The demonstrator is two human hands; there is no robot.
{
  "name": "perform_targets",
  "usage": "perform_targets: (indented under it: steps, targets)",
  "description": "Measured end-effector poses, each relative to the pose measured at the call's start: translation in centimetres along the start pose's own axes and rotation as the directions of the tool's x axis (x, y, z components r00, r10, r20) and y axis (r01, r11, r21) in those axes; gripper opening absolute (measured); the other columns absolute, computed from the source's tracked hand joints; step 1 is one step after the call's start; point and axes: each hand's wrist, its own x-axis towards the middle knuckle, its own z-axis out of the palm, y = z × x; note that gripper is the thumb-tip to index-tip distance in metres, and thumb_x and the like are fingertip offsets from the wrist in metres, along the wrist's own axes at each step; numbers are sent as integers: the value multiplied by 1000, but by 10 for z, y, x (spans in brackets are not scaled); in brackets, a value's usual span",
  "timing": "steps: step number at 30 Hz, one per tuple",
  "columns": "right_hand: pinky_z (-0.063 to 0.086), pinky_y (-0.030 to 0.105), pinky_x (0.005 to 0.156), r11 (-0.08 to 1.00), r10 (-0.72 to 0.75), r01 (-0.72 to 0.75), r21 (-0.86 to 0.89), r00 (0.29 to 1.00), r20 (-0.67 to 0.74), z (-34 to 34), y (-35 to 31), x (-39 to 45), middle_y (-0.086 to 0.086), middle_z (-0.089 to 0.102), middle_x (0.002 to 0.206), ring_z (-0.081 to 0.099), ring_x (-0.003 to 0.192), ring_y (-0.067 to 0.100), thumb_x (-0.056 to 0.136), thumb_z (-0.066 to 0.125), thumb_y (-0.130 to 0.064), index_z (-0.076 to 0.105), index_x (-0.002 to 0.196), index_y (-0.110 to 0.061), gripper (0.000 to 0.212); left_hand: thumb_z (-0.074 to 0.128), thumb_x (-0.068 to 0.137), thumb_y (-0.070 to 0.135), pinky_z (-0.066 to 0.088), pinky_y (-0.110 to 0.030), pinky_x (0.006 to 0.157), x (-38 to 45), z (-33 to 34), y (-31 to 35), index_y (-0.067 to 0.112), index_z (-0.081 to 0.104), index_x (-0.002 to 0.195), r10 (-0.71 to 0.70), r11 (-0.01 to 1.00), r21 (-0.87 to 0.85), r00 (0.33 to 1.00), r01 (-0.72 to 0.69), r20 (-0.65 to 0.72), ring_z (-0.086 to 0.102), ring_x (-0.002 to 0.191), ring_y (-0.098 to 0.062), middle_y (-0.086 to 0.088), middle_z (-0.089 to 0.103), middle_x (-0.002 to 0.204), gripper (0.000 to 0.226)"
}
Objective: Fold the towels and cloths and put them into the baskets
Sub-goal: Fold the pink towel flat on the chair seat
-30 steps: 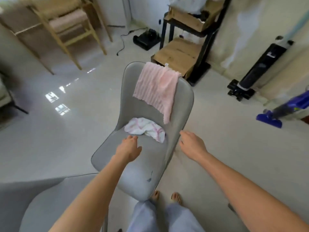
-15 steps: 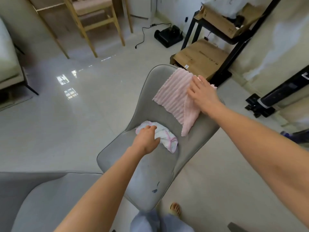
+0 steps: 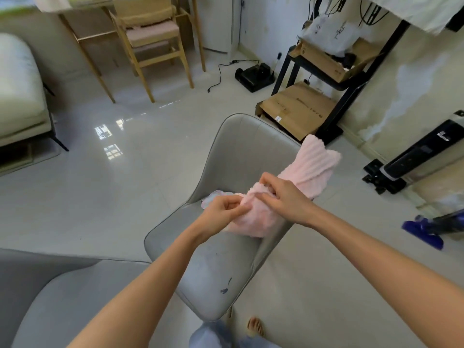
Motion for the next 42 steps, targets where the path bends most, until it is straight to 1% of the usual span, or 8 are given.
perform_targets:
  steps: [10, 18, 24, 29, 31, 34, 38, 42]
  targets:
    - [27, 22, 55, 996, -47, 31, 88, 982, 180, -11, -23, -48, -8, 42, 60, 36, 56, 5, 82, 73, -32, 51, 66, -13, 33, 61, 92, 27, 53, -30, 75, -93, 7, 18, 6, 60, 111, -76, 864, -492, 994, 105, 80, 62, 84, -21, -12, 64, 97, 28]
    - [19, 26, 49, 983, -33, 120, -137, 858, 513, 7, -15, -72, -5, 28, 56, 25, 51, 8, 78, 75, -30, 40, 56, -15, 44, 64, 92, 32, 32, -18, 54, -148, -12, 15, 25, 51, 67, -169, 940, 288, 983, 182, -69, 42, 58, -1, 16, 47, 62, 28]
    - [27, 20, 48, 967, 89, 24, -254, 902, 423, 12, 8, -79, -2, 44, 60, 40, 58, 12, 79, 71, -27, 50, 58, -17, 32, 77, 78, 29, 40, -17, 64, -167, -34, 17, 22, 58, 80, 30, 943, 324, 949, 77, -313, 51, 67, -3, 14, 55, 71, 20]
    - [34, 29, 53, 924, 231, -113, -366, 927, 297, 28, 15, -72, 5, 56, 62, 50, 64, 20, 81, 63, -31, 53, 52, -18, 34, 61, 85, 37, 39, -29, 69, -191, -49, -15, 21, 62, 94, -89, 282, 908, 950, 311, -298, 61, 94, -26, -4, 68, 100, 18]
    - [36, 31, 57, 908, 245, -122, -401, 931, 272, 35, 13, -72, 10, 64, 72, 57, 71, 25, 81, 61, -31, 53, 55, -17, 31, 59, 89, 40, 34, -28, 66, -202, -52, -27, 19, 63, 93, -111, 220, 912, 938, 345, -328, 60, 95, -25, -5, 68, 101, 22]
    - [40, 32, 66, 871, 230, -77, -485, 936, 265, 47, 2, -76, 12, 70, 95, 63, 92, 29, 85, 56, -21, 58, 68, -19, 18, 62, 83, 52, 31, -29, 61, -219, -67, -53, 21, 57, 79, -188, 305, 884, 933, 354, -309, 57, 78, -21, 0, 63, 81, 32]
    - [41, 29, 72, 780, 296, -74, -621, 918, 263, 70, -3, -81, 13, 66, 113, 60, 107, 30, 87, 48, -12, 66, 103, -13, 24, 69, 80, 46, 34, -25, 54, -250, -80, -84, 5, 61, 76, -275, 859, 372, 929, 353, -247, 41, 59, -10, 4, 45, 64, 42]
    - [45, 31, 80, 724, 364, -142, -675, 910, 199, 101, -14, -81, 11, 59, 128, 57, 115, 30, 86, 45, -7, 51, 130, -15, 46, 69, 87, 35, 47, -23, 58, -275, -88, -110, 17, 63, 75, -362, 931, -18, 910, 366, -202, 46, 62, -9, 2, 46, 68, 22]
